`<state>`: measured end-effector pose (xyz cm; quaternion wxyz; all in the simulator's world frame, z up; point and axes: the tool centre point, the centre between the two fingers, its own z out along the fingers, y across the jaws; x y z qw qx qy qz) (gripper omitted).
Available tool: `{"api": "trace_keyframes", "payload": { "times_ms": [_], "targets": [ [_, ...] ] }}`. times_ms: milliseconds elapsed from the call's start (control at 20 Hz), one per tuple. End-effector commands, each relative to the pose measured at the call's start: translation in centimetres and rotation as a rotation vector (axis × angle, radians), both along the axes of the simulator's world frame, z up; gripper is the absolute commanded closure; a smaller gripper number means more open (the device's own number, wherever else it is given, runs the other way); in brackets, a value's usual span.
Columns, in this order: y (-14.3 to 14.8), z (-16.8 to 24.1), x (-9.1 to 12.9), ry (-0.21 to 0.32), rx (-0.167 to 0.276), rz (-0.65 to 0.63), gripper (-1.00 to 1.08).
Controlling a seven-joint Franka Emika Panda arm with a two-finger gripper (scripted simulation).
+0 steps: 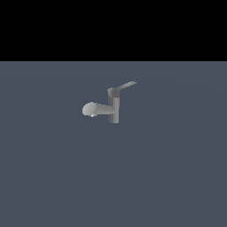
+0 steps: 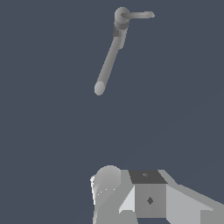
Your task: Turn on the faucet by rotating a designated handle.
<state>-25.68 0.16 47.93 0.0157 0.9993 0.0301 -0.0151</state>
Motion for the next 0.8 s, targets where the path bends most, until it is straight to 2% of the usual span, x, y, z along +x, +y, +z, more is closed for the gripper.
{"api": "trace_keyframes", "payload": {
  "times_ms": [0, 450, 750],
  "targets": [
    [0.0, 0.0, 0.0, 0.000, 0.000, 0.000, 1.08],
    [1.1, -0.2, 0.6, -0.011, 0.024, 0.003, 1.08],
    [1.0, -0.2, 0.7, -0.011, 0.025, -0.002, 1.08]
  ]
}}
